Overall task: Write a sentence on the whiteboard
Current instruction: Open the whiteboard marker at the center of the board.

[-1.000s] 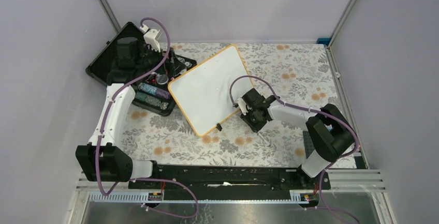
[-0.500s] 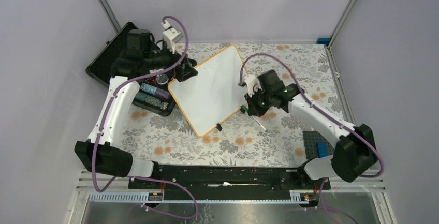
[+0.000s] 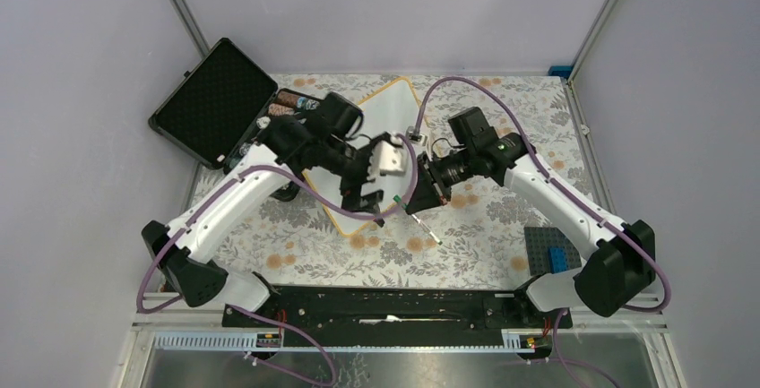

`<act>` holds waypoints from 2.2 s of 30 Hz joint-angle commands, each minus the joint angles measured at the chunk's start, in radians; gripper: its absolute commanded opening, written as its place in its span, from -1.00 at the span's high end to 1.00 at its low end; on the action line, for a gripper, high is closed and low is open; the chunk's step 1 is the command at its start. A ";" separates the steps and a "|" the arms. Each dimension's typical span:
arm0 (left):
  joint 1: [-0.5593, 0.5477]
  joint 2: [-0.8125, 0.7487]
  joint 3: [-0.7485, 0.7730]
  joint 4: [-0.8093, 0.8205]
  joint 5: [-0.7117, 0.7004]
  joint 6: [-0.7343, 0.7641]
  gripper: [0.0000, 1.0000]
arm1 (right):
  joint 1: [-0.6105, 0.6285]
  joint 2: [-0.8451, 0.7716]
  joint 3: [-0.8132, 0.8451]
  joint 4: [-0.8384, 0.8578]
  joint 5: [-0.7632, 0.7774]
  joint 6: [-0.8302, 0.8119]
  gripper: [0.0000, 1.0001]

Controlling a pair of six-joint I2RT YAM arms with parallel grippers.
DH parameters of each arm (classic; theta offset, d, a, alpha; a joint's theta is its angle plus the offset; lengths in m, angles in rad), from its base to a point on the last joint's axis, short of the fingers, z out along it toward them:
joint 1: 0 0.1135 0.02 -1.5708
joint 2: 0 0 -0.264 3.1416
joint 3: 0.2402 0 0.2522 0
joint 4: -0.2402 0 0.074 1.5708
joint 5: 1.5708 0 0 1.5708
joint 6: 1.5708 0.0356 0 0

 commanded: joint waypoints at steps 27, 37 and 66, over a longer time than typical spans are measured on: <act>-0.305 0.004 -0.027 -0.019 -0.231 0.046 1.00 | 0.060 0.077 0.019 -0.002 -0.228 0.101 0.55; -0.001 -0.052 -0.062 0.100 0.019 -0.128 1.00 | -0.109 -0.036 0.017 0.107 -0.042 0.196 -0.99; 0.109 -0.032 -0.144 0.342 0.180 -0.386 1.00 | -0.118 -0.009 0.033 0.427 -0.133 0.579 -0.09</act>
